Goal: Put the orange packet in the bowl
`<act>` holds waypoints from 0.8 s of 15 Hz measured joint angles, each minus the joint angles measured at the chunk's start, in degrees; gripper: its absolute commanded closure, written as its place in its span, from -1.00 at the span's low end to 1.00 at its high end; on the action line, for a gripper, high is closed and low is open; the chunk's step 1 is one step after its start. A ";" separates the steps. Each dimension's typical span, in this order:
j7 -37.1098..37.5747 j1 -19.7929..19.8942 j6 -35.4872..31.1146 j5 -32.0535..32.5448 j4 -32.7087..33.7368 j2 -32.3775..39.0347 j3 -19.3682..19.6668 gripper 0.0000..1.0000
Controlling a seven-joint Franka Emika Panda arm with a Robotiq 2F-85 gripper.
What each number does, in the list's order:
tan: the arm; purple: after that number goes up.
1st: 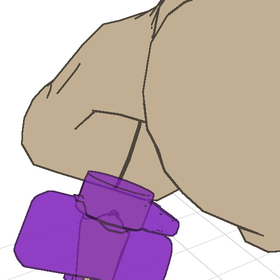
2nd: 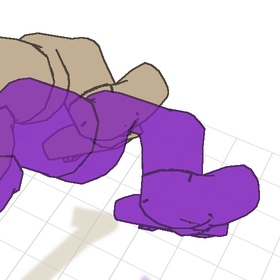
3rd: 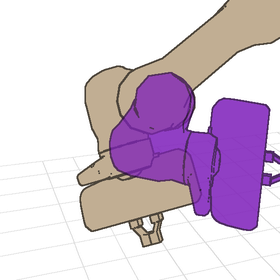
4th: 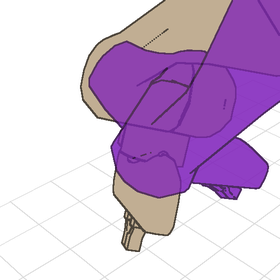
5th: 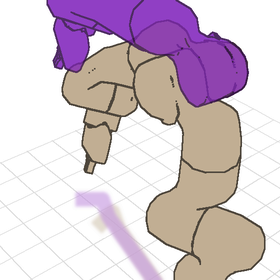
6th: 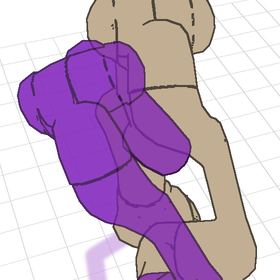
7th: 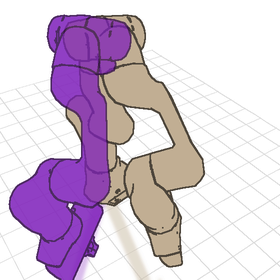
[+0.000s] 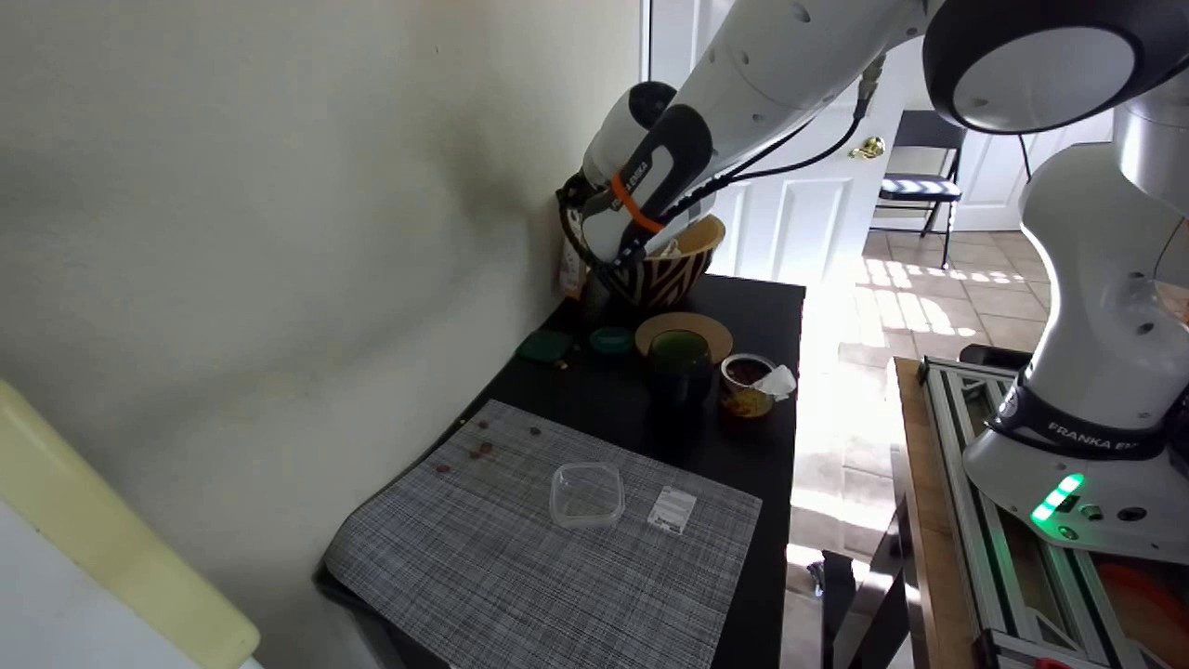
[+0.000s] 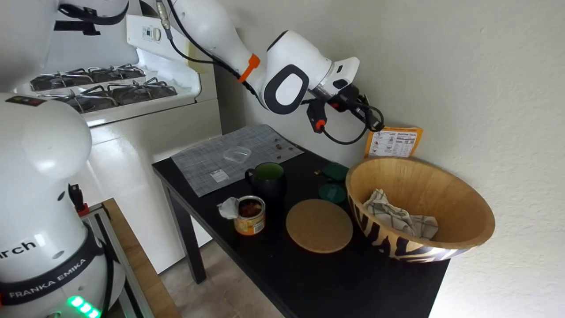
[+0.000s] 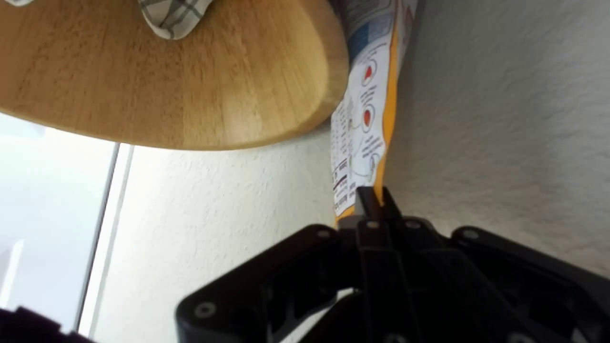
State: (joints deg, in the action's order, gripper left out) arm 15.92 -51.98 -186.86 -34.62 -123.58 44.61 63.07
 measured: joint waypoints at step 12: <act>0.01 -15.14 2.61 -0.06 -6.13 -12.05 18.38 1.00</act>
State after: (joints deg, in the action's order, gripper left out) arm 15.93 -67.12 -184.25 -34.67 -129.71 32.56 81.44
